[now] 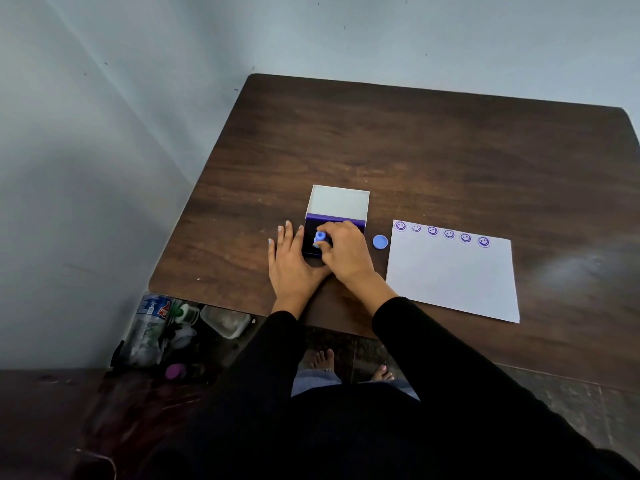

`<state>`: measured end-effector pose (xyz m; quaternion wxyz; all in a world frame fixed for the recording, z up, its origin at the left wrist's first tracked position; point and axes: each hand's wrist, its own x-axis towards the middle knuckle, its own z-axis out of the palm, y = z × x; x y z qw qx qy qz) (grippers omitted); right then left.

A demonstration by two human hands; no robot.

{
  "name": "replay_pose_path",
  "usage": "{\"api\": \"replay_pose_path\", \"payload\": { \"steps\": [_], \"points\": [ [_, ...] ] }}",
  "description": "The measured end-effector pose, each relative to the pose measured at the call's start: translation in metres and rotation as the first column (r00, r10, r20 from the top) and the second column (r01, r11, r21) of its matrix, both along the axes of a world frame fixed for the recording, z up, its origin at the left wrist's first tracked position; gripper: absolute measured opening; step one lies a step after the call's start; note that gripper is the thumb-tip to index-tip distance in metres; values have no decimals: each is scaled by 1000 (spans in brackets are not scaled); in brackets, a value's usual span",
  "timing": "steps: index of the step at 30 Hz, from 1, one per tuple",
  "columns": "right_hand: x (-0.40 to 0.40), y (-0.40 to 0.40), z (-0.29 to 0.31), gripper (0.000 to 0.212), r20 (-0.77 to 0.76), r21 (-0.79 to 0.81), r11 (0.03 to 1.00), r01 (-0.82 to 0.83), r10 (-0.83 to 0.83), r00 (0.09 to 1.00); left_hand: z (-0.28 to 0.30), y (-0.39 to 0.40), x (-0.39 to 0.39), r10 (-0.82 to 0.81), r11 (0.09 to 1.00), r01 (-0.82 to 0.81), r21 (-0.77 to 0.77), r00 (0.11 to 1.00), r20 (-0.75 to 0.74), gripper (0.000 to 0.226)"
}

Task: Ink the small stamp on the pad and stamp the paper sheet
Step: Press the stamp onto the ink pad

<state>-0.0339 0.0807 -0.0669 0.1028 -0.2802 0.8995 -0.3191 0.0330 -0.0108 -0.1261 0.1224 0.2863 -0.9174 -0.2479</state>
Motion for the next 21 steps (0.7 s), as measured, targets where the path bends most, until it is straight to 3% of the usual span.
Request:
{"api": "replay_pose_path", "payload": {
  "steps": [5, 10, 17, 21],
  "points": [
    [-3, -3, 5, 21, 3, 41, 999, 10, -10, 1000, 0, 0, 1, 4, 1000, -4, -4, 1000, 3, 89],
    [0, -4, 7, 34, -6, 48, 999, -22, 23, 1000, 2, 0, 0, -5, 1000, 5, -4, 1000, 7, 86],
    [-3, -5, 9, 22, -44, 71, 997, 14, -11, 999, 4, 1, 1, 2, 1000, -2, 4, 1000, -9, 88],
    [1, -6, 9, 33, -43, 96, 995, -30, 34, 999, 3, 1, 1, -5, 1000, 5, -11, 1000, 10, 85]
  ]
}}
